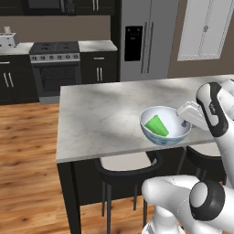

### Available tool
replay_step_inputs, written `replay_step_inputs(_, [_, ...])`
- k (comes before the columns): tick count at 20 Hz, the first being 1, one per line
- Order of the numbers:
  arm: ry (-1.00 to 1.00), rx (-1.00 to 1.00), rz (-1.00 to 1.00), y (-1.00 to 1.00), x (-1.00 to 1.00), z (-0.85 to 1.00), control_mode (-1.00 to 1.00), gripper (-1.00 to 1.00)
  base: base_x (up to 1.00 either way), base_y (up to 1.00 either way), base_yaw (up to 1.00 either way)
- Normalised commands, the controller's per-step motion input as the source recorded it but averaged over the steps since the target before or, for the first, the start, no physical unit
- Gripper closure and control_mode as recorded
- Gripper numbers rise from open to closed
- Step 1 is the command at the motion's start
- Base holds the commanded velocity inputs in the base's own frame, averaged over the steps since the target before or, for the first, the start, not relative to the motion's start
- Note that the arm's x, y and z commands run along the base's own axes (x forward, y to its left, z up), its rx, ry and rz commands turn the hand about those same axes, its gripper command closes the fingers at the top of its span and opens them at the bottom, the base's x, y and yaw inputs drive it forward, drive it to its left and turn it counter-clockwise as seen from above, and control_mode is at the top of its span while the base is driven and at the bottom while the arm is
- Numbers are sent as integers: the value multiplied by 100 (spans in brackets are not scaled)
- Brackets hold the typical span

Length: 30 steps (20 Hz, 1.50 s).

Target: Place the cup inside the bowl on the dining table and move the bowl to any counter.

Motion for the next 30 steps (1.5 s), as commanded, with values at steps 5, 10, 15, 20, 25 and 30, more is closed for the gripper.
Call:
replay_step_inputs(5, [0,0,0,0,0,0,-100,100,0,0,0])
replay_step_inputs(10, [0,0,0,0,0,0,100,100,0,0,0])
replay_step_inputs(15, [0,0,0,0,0,0,100,100,-62,-1,0])
replay_step_inputs(20, [0,0,0,0,0,0,100,100,-92,-2,0])
replay_step_inputs(25, [0,0,0,0,0,0,100,100,-76,0,0])
replay_step_inputs(30, [0,0,0,0,0,0,100,100,-50,37,-1])
